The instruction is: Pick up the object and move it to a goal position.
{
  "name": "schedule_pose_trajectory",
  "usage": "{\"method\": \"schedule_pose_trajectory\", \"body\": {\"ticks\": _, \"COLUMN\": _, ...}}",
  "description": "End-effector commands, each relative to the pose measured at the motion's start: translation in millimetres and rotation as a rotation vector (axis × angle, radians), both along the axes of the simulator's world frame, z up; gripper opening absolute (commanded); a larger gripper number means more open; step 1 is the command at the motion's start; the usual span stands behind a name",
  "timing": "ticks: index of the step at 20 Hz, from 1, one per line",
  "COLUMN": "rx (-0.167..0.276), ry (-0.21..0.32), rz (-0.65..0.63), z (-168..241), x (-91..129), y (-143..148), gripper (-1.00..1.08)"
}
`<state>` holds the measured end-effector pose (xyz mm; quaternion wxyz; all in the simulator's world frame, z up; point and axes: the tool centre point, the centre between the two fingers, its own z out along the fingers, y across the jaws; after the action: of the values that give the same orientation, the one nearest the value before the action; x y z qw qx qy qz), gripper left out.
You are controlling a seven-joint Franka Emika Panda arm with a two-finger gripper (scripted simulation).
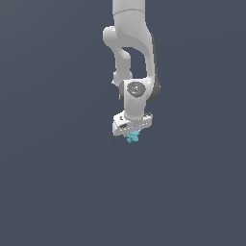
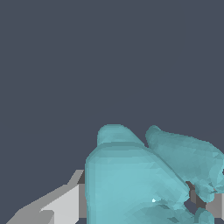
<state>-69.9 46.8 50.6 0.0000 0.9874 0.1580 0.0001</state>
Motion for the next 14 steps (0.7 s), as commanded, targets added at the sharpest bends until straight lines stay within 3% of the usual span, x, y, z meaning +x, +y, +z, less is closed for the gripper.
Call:
{"method": "schedule_pose_trajectory", "body": {"ticks": 1, "rx": 0.000, "ry": -0.001, "rz": 0.000, "z": 8, "x": 2, "y": 2, "gripper": -1.00}}
{"method": "schedule_pose_trajectory", "body": {"ticks": 14, "rx": 0.000, "ry": -0.001, "rz": 0.001, "z": 100, "x": 23, "y": 31, "gripper": -1.00}}
